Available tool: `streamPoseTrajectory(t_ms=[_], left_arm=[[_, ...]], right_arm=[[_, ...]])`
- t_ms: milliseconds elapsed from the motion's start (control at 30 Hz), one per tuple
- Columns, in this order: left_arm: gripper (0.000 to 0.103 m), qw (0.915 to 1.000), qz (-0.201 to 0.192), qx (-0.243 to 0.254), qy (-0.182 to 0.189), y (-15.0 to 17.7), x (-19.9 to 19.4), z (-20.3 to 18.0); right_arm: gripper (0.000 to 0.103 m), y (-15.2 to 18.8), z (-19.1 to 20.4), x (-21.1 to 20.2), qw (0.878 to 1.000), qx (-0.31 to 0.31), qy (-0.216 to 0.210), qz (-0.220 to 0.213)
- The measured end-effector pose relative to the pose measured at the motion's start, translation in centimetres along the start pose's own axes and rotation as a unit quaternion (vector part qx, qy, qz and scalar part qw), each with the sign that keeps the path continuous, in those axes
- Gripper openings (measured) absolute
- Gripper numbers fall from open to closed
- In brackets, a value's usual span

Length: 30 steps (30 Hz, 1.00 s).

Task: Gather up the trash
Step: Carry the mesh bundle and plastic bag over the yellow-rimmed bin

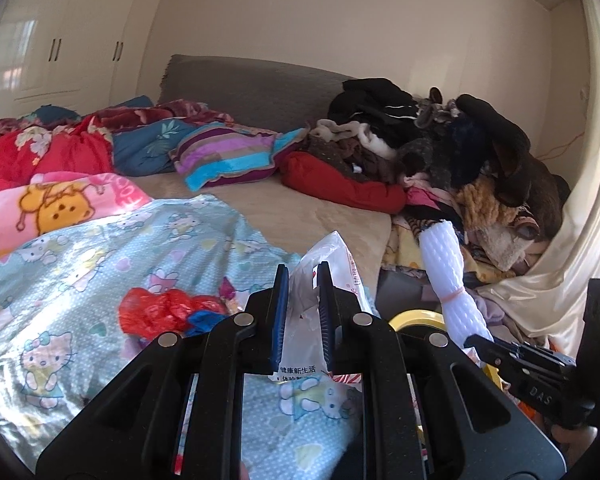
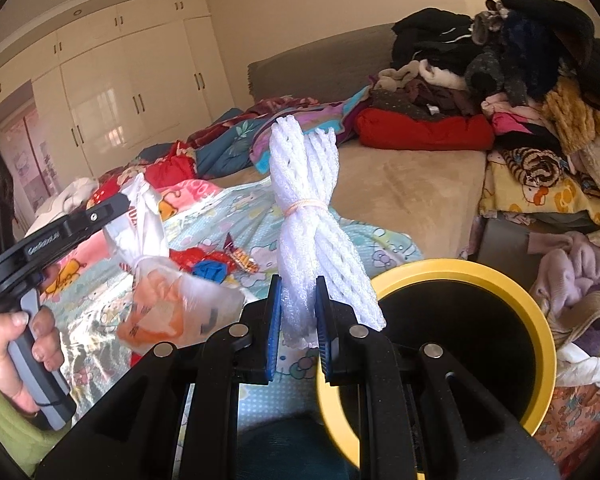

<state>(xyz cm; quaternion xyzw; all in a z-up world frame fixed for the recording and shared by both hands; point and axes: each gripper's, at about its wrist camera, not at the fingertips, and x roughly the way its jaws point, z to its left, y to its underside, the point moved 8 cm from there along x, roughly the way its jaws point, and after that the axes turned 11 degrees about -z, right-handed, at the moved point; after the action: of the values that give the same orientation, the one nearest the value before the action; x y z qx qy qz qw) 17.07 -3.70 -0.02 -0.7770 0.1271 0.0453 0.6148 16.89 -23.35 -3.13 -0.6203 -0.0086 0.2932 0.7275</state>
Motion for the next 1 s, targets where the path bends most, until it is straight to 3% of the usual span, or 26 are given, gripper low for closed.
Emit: streamPoseTrajectory(t_ms=[1000], left_arm=[[0.010,0.9964,0.019,0.052,0.063,2.8,2.0,-9.0]], right_arm=[[0.016,0.0,-9.2,-2.1,0.996,0.056,0.063,0.000]])
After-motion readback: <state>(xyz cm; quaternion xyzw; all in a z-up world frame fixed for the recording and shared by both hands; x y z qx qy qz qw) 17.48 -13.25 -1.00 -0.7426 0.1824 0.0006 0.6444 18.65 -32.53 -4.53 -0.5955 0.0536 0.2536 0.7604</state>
